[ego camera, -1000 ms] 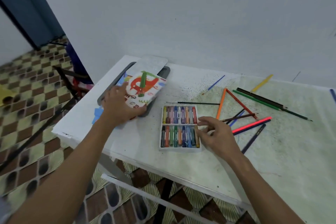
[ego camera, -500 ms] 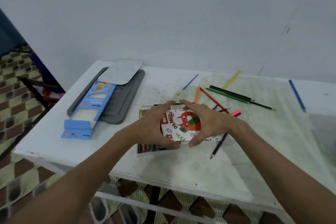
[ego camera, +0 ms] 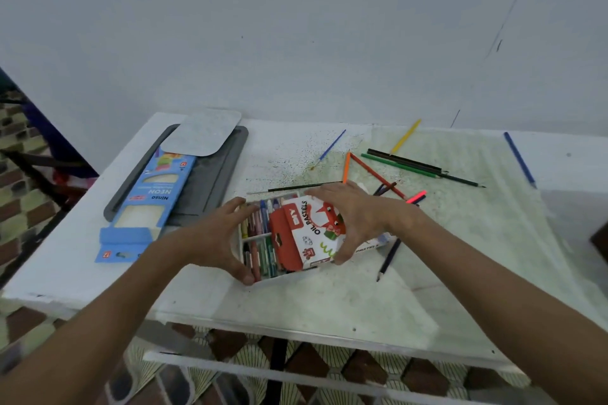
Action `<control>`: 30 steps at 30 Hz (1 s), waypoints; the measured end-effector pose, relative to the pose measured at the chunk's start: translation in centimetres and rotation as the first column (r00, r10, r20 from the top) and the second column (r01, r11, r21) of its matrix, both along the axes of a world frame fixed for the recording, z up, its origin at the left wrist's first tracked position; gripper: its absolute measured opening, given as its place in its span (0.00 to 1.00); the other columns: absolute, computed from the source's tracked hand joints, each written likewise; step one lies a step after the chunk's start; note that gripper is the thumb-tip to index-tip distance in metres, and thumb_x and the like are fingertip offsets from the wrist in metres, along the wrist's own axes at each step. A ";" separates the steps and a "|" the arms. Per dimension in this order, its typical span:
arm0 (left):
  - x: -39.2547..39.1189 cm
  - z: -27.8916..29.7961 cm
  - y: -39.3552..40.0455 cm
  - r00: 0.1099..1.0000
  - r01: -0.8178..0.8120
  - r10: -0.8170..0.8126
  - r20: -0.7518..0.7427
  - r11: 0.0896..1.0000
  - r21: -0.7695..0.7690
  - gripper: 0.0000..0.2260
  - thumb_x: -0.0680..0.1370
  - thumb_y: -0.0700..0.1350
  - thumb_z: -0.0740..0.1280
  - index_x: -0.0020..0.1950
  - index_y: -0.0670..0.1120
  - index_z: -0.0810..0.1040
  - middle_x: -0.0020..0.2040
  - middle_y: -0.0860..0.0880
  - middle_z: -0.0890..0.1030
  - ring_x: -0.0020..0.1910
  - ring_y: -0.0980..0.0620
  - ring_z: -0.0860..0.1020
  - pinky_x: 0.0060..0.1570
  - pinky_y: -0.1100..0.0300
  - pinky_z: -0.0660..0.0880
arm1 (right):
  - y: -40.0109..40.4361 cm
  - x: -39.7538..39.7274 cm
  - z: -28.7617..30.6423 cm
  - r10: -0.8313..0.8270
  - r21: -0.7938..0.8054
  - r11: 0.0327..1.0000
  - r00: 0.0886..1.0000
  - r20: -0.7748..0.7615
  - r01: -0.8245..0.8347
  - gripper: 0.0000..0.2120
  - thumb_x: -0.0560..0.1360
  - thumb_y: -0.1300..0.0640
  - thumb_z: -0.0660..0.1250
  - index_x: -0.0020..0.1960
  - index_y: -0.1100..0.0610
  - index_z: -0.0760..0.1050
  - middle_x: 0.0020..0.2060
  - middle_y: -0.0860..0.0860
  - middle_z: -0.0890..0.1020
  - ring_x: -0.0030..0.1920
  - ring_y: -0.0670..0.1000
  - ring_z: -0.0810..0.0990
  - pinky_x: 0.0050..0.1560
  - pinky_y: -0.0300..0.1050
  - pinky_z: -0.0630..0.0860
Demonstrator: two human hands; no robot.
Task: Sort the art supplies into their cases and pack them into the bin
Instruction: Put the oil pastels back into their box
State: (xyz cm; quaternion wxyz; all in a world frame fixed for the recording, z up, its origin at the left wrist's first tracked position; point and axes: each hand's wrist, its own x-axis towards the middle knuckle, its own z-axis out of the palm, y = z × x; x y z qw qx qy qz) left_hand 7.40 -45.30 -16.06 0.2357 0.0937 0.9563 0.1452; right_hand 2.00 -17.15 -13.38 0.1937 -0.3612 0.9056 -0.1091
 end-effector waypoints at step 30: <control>-0.4 2.2 6.9 0.924 0.339 -0.360 -0.132 0.928 -0.157 0.57 0.58 0.73 0.66 0.77 0.46 0.48 0.73 0.50 0.55 0.71 0.49 0.54 0.73 0.50 0.54 | 10.8 6.9 -1.9 -0.353 0.006 0.936 0.935 0.044 0.353 0.62 0.55 0.34 0.78 0.77 0.53 0.48 0.76 0.46 0.52 0.74 0.47 0.46 0.72 0.44 0.44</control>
